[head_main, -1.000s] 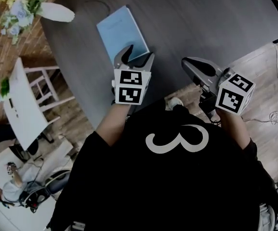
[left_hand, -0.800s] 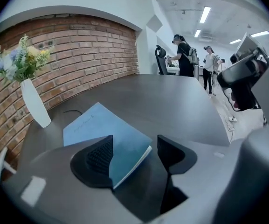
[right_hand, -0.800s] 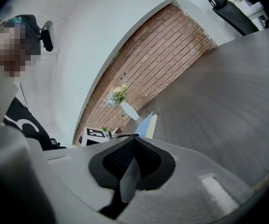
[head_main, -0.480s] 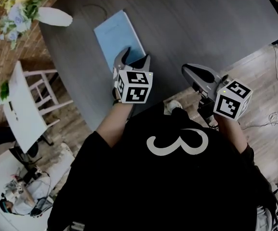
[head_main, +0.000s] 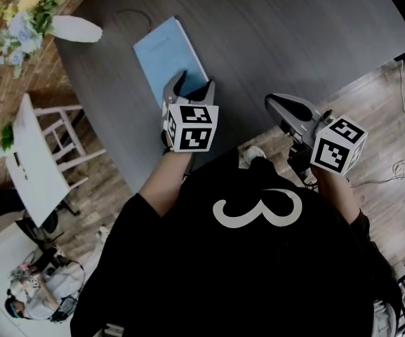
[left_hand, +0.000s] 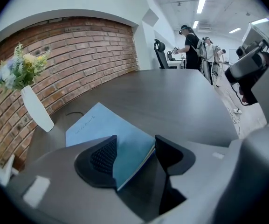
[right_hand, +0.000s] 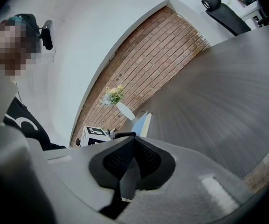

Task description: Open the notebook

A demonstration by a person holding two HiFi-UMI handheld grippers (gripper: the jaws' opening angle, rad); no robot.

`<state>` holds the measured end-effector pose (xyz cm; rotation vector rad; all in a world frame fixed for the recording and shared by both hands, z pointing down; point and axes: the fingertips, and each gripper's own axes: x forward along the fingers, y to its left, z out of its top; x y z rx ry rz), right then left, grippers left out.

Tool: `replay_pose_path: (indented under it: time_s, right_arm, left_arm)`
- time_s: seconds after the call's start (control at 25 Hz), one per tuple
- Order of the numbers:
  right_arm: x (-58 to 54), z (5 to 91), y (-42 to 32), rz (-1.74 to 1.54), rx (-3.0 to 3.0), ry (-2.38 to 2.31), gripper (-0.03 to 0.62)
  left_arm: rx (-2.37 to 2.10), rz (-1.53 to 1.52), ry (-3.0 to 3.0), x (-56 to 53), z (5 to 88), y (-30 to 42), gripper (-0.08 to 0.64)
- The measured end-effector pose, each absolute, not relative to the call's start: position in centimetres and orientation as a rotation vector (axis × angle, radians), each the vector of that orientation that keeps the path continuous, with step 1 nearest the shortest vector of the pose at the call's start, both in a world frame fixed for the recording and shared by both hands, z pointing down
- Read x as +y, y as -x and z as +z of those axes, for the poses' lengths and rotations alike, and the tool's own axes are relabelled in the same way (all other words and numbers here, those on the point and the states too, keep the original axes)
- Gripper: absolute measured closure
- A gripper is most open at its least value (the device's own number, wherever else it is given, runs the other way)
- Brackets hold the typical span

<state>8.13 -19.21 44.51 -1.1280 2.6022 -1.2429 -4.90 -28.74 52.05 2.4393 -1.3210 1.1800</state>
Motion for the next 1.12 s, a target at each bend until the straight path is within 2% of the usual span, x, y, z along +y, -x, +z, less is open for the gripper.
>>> replay_pose_path:
  time_s: [0.16,0.56,0.88,1.12]
  right_arm:
    - [-19.4,44.3,-8.1,-1.237,2.601,1.125,0.592]
    - [-18.9,44.3,-8.6,-1.228,2.603,1.128,0.592]
    - [-18.4,44.0,-9.1,-1.214,2.61,1.123,0.592]
    - [-17.6,43.3,-8.9,-1.193,2.628,1.105,0.592]
  left_arm:
    - [-1.317,1.167,-2.427,-28.8,51.9,4.9,0.296]
    - [-1.327,1.157,-2.431,-28.0,50.9,4.3,0.414]
    - [-1.378,1.184,-2.441,-27.8,49.9,4.5,0.481]
    - [-1.445,1.163,-2.433,-27.7,48.9,5.2,0.511]
